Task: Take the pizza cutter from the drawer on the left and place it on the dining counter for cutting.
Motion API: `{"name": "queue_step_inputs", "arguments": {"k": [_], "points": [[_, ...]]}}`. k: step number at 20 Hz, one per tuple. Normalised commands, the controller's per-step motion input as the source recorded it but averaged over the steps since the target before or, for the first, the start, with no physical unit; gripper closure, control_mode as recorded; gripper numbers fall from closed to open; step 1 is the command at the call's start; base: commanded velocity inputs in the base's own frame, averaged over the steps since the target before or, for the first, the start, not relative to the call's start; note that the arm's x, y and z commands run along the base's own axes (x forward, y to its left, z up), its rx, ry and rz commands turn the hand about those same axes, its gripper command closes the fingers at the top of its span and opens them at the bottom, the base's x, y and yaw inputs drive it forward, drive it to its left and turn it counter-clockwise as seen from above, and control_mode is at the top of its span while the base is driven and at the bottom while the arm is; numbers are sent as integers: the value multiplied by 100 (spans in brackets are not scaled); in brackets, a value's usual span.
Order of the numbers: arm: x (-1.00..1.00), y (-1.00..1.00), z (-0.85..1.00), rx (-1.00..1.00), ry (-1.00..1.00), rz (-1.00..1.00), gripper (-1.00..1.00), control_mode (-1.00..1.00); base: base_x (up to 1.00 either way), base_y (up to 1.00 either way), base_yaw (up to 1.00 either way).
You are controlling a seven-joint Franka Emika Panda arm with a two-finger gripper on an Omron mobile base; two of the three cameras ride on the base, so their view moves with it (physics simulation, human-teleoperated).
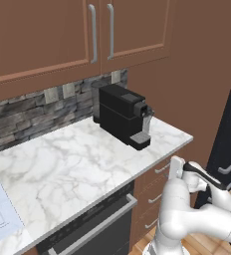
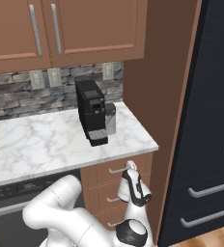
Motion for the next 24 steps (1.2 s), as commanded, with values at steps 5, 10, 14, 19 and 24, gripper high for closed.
{"name": "queue_step_inputs", "arguments": {"k": [5, 10, 14, 19, 24], "points": [[0, 0, 0, 0, 0, 0, 100, -100, 0, 0, 0], [0, 0, 0, 0, 0, 0, 100, -100, 0, 0, 0], [0, -2, 0, 0, 0, 0, 100, -100, 0, 0, 0], [-63, -26, 0, 0, 0, 0, 100, -100, 0, 0, 0], [-82, -39, 0, 0, 0, 0, 100, -100, 0, 0, 0]]}}
